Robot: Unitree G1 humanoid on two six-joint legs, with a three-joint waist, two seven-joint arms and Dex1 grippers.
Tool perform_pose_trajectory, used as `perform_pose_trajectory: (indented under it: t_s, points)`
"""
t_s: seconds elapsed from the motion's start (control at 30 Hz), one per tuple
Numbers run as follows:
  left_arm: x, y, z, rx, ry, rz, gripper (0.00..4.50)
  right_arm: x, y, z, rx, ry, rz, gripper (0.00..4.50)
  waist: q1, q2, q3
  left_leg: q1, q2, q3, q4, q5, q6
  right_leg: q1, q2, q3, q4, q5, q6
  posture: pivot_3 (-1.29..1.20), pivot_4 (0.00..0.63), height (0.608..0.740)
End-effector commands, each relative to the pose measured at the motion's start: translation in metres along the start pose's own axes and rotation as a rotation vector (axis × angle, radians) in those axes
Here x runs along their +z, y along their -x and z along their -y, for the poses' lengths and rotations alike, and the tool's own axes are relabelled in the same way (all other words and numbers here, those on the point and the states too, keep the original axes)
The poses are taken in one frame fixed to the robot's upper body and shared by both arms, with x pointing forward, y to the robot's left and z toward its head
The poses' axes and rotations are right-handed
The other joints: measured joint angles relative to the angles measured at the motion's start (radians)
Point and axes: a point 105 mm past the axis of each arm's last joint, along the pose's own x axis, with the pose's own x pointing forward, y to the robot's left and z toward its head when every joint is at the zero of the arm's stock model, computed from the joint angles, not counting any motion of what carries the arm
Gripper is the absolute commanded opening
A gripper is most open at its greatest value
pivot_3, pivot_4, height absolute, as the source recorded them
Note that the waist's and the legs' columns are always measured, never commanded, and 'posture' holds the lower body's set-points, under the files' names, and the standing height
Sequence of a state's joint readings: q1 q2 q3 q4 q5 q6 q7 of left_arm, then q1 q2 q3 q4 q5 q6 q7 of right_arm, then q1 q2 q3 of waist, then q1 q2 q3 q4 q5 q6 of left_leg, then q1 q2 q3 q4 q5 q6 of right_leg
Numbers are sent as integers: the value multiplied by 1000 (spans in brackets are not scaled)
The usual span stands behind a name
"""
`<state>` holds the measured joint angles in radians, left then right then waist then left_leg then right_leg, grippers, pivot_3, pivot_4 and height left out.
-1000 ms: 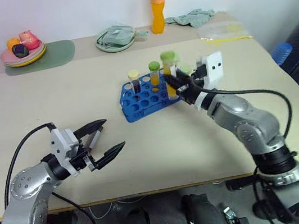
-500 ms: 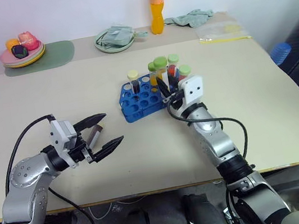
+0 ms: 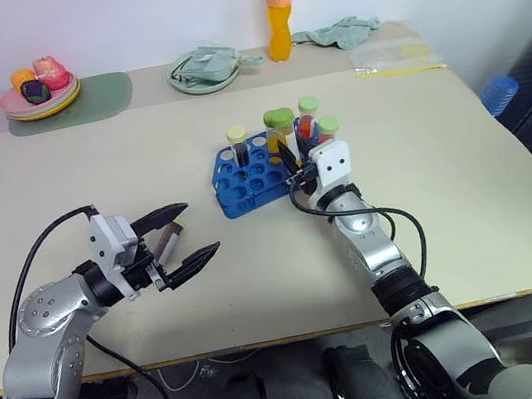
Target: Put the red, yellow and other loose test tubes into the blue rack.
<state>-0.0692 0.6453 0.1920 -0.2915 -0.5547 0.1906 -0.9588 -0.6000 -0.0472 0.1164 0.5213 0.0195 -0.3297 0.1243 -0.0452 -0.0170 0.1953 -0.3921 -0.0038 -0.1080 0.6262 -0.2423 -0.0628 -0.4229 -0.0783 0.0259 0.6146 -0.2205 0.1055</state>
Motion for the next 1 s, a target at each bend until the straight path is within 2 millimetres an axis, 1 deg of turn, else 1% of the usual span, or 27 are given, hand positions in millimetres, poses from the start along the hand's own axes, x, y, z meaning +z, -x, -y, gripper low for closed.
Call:
perform_pose_trajectory:
  t_s: [0.03, 0.13, 0.23, 0.27, 0.37, 0.43, 0.53, 0.63, 0.7, 0.77, 0.83, 0.87, 0.9, 0.93, 1.0]
  points:
    - [13, 0, 1, -7, -39, 24, 4500, 7, -8, 1, -4, 14, 36, 759, 0, 0, 0, 0, 0, 0, 0, 0, 0, 0, 0, 0, 0, 0, 0, 0, 150, 740]
    - [13, 0, 2, -9, -41, 21, 4500, 5, -11, 7, -16, 17, 31, 759, 0, 0, 0, 0, 0, 0, 0, 0, 0, 0, 0, 0, 0, 0, 0, 0, 150, 740]
    - [13, 0, 1, -6, -40, 18, 4500, 5, -11, 7, -7, 31, 36, 759, 1, 0, 0, 1, 0, 0, 0, 0, 0, 1, 0, 0, 0, 0, 0, 0, 150, 740]
    - [13, 0, 0, -6, -42, 17, 4500, 4, -11, 5, -4, 29, 34, 759, 1, 0, 0, 1, 0, 0, 1, 0, 0, 1, 0, 0, 0, 0, 0, 0, 150, 740]
    - [14, 0, -1, -3, -42, 20, 4500, -2, -6, -8, 17, -3, 32, 759, 0, 0, 0, 1, 0, 0, 1, 0, 0, 1, 0, 0, 1, 0, 0, 0, 150, 740]
    - [14, 0, -1, 1, -40, 19, 4500, -5, -4, -10, 2, -26, 25, 759, 0, 0, 0, 1, 0, 0, 0, 0, 0, 1, 0, 0, 1, 0, 0, 0, 150, 740]
    - [14, 1, -1, 6, -39, 19, 4500, -9, 1, -2, -56, -68, 19, 759, 0, 0, -1, 1, 0, 0, 0, 0, 0, 1, 0, 0, 1, 0, 0, 0, 150, 740]
    - [16, 2, 0, 8, -41, 16, 4500, -15, 7, 12, -133, -125, 13, 759, 2, 0, -1, 1, 0, -1, 0, 0, 0, 1, 0, 0, 1, 0, 0, 0, 150, 740]
    - [16, 3, 0, 9, -41, 15, 4500, -15, 8, 14, -147, -130, 17, 759, 2, 0, -1, 1, 0, -1, 0, 0, 0, 1, 0, 0, 1, 0, 0, 0, 150, 740]
    - [17, 3, -1, 10, -44, 14, 4500, -14, 9, 15, -154, -179, 30, 759, 2, 0, -1, 1, 0, -1, 0, 0, 0, 2, 0, 0, 1, 0, 0, 0, 150, 740]
    - [17, 3, -1, 9, -48, 16, 4500, -11, 9, 11, -133, -233, 59, 1807, 2, 0, -1, 1, 0, -1, 0, 0, 0, 2, 0, 0, 1, 0, 0, 0, 150, 740]
    - [17, 3, -1, 10, -49, 16, 4500, -10, 9, 9, -117, -218, 64, 2141, 1, 0, 0, 1, 0, -1, 0, 0, 0, 2, 0, 0, 1, 0, 0, 0, 150, 740]
    - [17, 3, -2, 10, -50, 15, 4500, -8, 9, 7, -104, -199, 71, 2660, 0, 0, 0, 1, 0, -1, 0, 0, 0, 2, 0, 0, 1, 0, 0, 0, 150, 740]
    - [17, 3, -2, 10, -51, 15, 4500, -5, 9, 7, -92, -173, 83, 3301, 0, 0, 0, 1, 0, -1, 0, 0, 0, 2, 0, 0, 1, 0, 0, 0, 150, 740]
    - [18, 4, -2, 13, -52, 15, 4500, 0, 10, 6, -61, -120, 103, 4180, 0, 1, 0, 1, 0, -1, 0, 0, 0, 2, 0, 0, 1, 0, 0, 0, 150, 740]
